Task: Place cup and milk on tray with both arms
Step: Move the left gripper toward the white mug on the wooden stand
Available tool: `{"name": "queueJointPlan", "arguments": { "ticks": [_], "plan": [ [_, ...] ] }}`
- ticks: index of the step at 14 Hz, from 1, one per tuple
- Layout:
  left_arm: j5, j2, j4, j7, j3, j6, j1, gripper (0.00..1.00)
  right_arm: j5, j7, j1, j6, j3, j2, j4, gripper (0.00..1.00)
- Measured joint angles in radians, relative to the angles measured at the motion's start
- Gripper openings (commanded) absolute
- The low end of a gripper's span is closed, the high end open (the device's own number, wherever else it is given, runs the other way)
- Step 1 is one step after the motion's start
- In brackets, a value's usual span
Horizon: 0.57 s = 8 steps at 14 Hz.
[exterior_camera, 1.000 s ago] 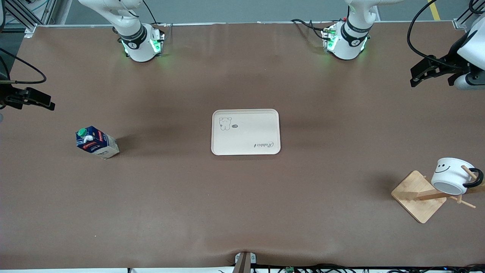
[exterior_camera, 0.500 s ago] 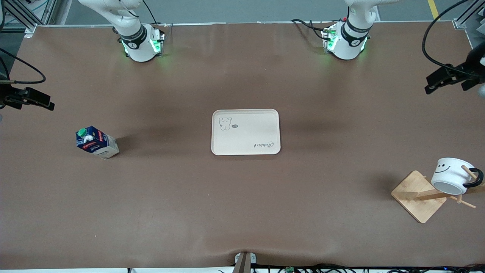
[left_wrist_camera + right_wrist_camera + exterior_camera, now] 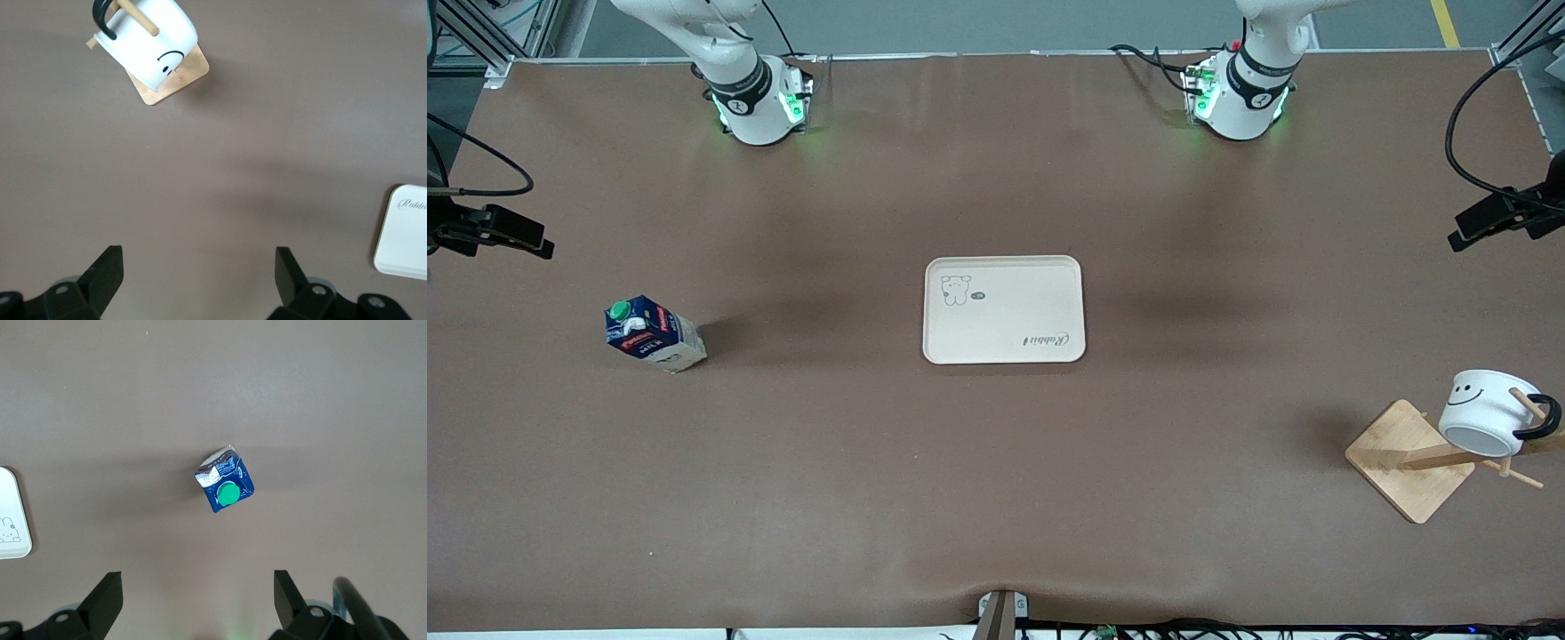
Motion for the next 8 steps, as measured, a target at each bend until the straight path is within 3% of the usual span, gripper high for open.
{"name": "queueJointPlan", "arguments": {
  "ticks": [5, 8],
  "plan": [
    [-0.146, -0.002, -0.091, 0.059, 0.002, 0.117, 0.112, 1.0, 0.0, 0.0, 0.0, -0.002, 0.0, 0.001, 0.001, 1.0],
    [-0.172, -0.001, -0.155, 0.106, 0.001, 0.246, 0.129, 1.0, 0.0, 0.0, 0.001, -0.002, 0.0, 0.001, 0.001, 1.0]
  ]
}}
